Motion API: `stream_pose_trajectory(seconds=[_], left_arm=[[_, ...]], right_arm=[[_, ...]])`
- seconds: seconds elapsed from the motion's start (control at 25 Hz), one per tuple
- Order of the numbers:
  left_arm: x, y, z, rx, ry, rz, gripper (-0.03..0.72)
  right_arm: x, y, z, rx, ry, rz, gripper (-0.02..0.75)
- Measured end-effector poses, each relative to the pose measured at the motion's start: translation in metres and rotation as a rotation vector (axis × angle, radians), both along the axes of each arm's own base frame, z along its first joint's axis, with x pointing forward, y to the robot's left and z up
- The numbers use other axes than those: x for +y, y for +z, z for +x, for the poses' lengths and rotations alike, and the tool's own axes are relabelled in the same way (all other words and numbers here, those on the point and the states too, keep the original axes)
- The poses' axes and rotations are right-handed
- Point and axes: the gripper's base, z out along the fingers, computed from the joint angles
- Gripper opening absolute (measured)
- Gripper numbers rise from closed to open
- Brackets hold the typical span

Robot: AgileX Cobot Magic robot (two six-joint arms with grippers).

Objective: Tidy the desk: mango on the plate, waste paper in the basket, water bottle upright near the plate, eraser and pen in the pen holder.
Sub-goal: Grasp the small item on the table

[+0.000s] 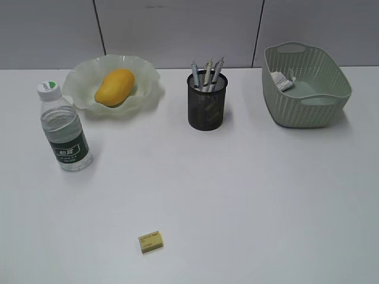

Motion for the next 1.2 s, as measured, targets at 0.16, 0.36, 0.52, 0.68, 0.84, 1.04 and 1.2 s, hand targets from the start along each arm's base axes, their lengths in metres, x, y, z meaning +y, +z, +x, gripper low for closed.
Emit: stream_pose_trajectory(seconds=[0.16, 0.36, 0.52, 0.68, 0.84, 1.04, 1.2], left_arm=[[0.0, 0.0, 0.0, 0.0, 0.0, 0.0, 0.498], [0.0, 0.0, 0.0, 0.0, -0.002, -0.001, 0.498], [-0.003, 0.002, 0.005, 0.03, -0.048, 0.022, 0.498], [-0.008, 0.018, 0.014, 0.095, -0.102, 0.036, 0.498], [-0.013, 0.035, 0.032, 0.227, -0.144, 0.017, 0.498], [-0.019, 0.05, 0.064, 0.394, -0.173, 0.003, 0.498], [-0.024, 0.061, 0.094, 0.473, -0.211, -0.008, 0.498]], right_arm=[[0.006, 0.0, 0.0, 0.003, 0.042, 0.074, 0.438], [0.008, -0.001, 0.0, 0.004, 0.057, 0.092, 0.438], [0.008, -0.001, 0.0, 0.005, 0.07, 0.091, 0.437], [0.008, -0.001, -0.001, 0.007, 0.118, 0.091, 0.437], [0.007, -0.001, -0.001, 0.009, 0.16, 0.089, 0.437], [0.007, -0.001, -0.001, 0.009, 0.163, 0.085, 0.436], [0.007, -0.001, -0.001, 0.009, 0.164, 0.085, 0.436]])
